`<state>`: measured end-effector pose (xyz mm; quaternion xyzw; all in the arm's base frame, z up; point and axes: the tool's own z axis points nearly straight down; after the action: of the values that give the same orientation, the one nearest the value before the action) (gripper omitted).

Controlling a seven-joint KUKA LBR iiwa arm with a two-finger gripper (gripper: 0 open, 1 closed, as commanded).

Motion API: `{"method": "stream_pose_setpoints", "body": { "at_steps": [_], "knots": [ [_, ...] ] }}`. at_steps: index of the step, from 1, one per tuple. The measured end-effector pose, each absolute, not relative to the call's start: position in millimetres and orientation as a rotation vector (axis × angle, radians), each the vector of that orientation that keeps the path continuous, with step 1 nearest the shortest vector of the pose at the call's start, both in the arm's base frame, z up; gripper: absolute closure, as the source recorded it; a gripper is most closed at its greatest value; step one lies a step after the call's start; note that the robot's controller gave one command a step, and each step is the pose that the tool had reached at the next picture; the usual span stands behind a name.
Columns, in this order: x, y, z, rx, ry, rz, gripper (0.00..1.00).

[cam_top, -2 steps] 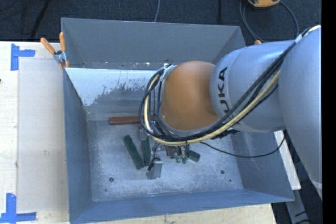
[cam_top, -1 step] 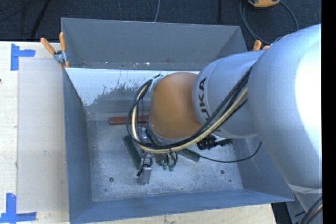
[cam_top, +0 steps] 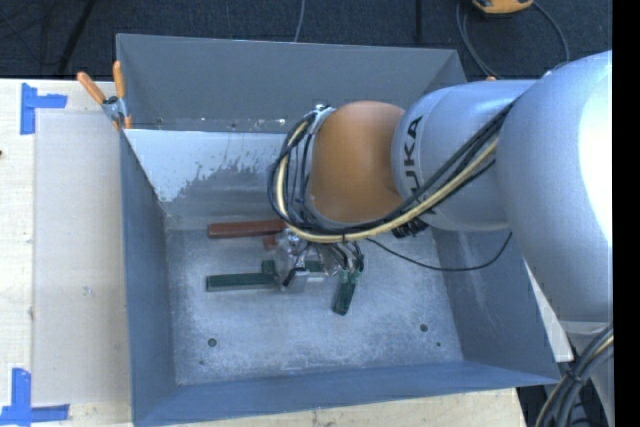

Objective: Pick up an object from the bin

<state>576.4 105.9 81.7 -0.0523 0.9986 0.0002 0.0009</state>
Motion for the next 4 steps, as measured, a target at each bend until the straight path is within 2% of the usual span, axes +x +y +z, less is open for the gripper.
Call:
{"method": "stream_pose_setpoints", "body": {
  "at_steps": [1, 3, 4],
  "knots": [
    [575.9, 106, 81, -0.162, 3.137, 0.001, 0.00],
    [571.2, 97, 77, -0.084, 3.139, 0.003, 0.00],
    [547.1, 179, 72, -0.025, 3.142, 0.000, 1.00]
  ]
}}
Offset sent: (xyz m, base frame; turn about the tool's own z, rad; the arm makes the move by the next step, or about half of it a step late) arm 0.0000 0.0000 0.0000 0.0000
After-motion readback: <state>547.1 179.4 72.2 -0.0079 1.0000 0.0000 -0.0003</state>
